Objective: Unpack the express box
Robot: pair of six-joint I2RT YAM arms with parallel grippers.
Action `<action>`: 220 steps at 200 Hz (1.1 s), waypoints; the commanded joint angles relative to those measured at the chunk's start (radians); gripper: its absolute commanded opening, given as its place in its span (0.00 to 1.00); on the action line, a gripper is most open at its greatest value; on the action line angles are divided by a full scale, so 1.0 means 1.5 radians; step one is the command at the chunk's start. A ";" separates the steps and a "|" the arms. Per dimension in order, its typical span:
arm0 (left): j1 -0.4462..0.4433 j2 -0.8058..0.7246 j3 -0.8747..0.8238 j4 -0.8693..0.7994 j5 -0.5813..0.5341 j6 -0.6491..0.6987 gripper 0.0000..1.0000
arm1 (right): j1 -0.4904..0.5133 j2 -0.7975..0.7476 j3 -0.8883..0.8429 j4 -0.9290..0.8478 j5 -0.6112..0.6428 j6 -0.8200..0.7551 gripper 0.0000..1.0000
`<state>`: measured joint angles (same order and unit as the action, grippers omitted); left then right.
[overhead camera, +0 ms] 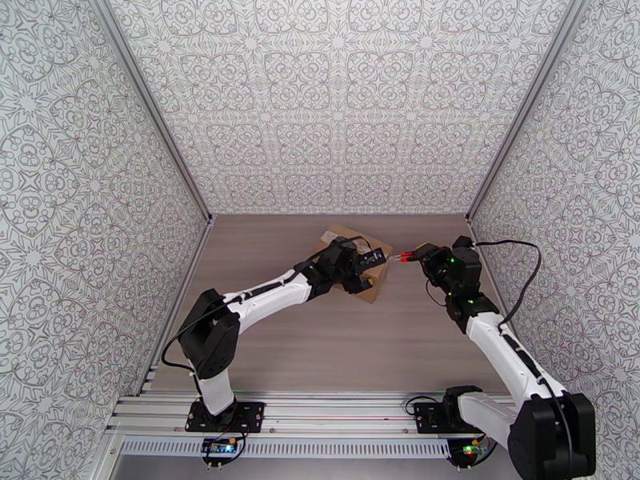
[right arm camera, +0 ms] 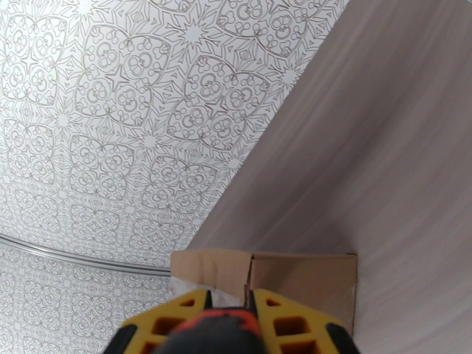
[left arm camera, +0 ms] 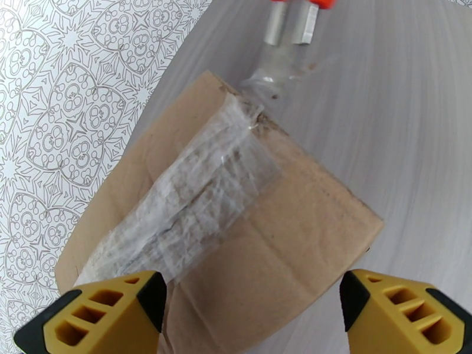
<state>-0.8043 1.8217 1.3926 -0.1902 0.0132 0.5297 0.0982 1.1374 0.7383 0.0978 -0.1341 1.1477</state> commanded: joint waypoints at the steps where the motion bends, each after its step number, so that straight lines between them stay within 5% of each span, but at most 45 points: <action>1: -0.005 0.016 0.023 0.011 0.004 0.009 0.84 | 0.006 0.014 0.005 0.027 0.005 0.005 0.00; 220: -0.007 0.031 0.033 0.011 0.011 0.003 0.83 | 0.029 0.035 -0.027 0.100 0.050 -0.015 0.00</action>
<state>-0.8089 1.8378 1.4117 -0.1898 0.0135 0.5304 0.1322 1.1679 0.7086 0.1841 -0.0460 1.1259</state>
